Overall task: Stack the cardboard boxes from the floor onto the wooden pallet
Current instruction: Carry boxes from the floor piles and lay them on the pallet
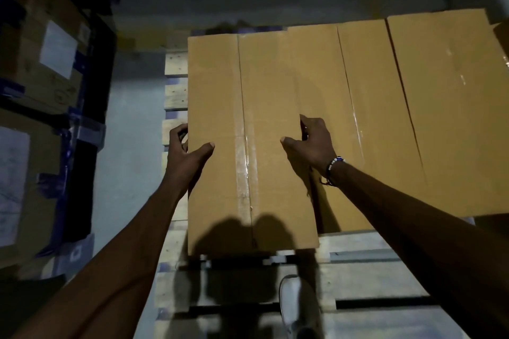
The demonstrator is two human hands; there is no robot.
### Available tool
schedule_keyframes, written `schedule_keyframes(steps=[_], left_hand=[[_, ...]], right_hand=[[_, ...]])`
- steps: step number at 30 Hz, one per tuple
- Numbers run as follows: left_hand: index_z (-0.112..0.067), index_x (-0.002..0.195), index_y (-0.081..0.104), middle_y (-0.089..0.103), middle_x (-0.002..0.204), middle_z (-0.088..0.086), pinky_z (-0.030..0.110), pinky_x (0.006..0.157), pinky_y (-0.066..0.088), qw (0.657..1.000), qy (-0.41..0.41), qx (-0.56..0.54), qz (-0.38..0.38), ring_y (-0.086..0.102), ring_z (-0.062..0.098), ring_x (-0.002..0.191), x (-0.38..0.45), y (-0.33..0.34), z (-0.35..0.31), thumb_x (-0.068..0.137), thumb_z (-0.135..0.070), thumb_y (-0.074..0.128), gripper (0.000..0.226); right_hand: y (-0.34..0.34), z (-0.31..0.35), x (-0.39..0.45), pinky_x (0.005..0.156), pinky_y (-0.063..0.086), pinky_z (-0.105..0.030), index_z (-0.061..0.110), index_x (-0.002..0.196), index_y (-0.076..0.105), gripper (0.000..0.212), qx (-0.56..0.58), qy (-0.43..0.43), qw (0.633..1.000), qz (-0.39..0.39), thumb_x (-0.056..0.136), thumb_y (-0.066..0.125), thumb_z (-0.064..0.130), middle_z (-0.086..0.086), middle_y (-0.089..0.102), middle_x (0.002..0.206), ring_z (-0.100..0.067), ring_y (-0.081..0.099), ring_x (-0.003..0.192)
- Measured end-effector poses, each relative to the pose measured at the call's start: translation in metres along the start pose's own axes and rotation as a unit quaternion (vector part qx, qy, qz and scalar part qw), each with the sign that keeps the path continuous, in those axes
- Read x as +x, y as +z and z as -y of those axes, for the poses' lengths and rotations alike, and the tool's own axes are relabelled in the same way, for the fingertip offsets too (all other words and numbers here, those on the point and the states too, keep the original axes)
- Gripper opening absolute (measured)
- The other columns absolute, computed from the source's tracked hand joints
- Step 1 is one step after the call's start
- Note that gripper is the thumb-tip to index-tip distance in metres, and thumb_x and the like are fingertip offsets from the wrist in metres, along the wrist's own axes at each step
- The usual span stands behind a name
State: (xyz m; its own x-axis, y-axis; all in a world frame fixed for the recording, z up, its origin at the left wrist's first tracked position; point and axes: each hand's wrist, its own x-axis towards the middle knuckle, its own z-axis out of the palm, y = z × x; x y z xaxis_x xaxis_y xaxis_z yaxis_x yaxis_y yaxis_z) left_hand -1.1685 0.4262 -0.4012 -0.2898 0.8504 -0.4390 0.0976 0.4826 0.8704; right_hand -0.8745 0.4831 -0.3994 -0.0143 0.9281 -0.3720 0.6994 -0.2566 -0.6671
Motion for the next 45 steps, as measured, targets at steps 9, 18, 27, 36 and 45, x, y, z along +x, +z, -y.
schedule_keyframes(steps=[9, 18, 27, 36, 45], left_hand=[[-0.031, 0.149, 0.035, 0.052, 0.144, -0.002, 0.04, 0.098, 0.056, 0.999, 0.002, 0.047, -0.001, 0.059, 0.018, 0.123, 0.015, 0.003, 0.025, 0.09, -0.027, 0.082, 0.075], [-0.026, 0.16, 0.03, 0.051, 0.153, 0.001, 0.039, 0.108, 0.044, 0.992, 0.02, 0.125, -0.015, 0.05, 0.017, 0.131, -0.012, 0.005, 0.032, 0.093, -0.041, 0.077, 0.083], [-0.023, 0.16, 0.034, 0.053, 0.15, 0.001, 0.034, 0.104, 0.042, 0.992, 0.01, 0.121, -0.02, 0.049, 0.011, 0.124, -0.109, -0.004, 0.079, 0.095, -0.034, 0.076, 0.078], [-0.031, 0.162, 0.029, 0.046, 0.159, 0.0, 0.045, 0.115, 0.042, 0.995, -0.024, 0.087, -0.03, 0.045, 0.022, 0.141, -0.166, -0.006, 0.123, 0.102, -0.034, 0.066, 0.071], [-0.028, 0.162, 0.028, 0.045, 0.159, 0.0, 0.041, 0.114, 0.041, 0.996, -0.018, 0.07, -0.05, 0.043, 0.012, 0.134, -0.163, 0.0, 0.12, 0.104, -0.03, 0.064, 0.068]], right_hand=[[0.016, -0.016, -0.002, 0.105, 0.05, -0.042, 0.009, 0.155, 0.04, 0.077, -0.037, -0.035, 0.998, -0.032, 0.089, 0.078, 0.025, -0.014, 0.042, 0.144, -0.029, 0.047, 0.127], [0.02, -0.039, -0.062, 0.094, 0.054, -0.044, 0.012, 0.154, 0.042, 0.076, -0.048, -0.048, 0.997, -0.025, 0.089, 0.079, 0.023, -0.012, 0.046, 0.128, -0.026, 0.052, 0.11], [0.033, -0.086, -0.162, 0.092, 0.054, -0.047, 0.017, 0.154, 0.045, 0.082, -0.038, -0.052, 0.998, -0.011, 0.083, 0.085, 0.028, -0.008, 0.048, 0.124, -0.026, 0.055, 0.108], [0.035, -0.101, -0.2, 0.094, 0.05, -0.028, 0.016, 0.152, 0.047, 0.097, -0.012, -0.079, 0.997, -0.014, 0.068, 0.095, 0.021, -0.004, 0.048, 0.122, -0.016, 0.054, 0.103], [0.041, -0.105, -0.195, 0.074, 0.055, -0.028, 0.016, 0.143, 0.059, 0.091, 0.053, -0.077, 0.993, -0.073, 0.06, 0.096, 0.004, -0.007, 0.055, 0.106, -0.017, 0.053, 0.083]])
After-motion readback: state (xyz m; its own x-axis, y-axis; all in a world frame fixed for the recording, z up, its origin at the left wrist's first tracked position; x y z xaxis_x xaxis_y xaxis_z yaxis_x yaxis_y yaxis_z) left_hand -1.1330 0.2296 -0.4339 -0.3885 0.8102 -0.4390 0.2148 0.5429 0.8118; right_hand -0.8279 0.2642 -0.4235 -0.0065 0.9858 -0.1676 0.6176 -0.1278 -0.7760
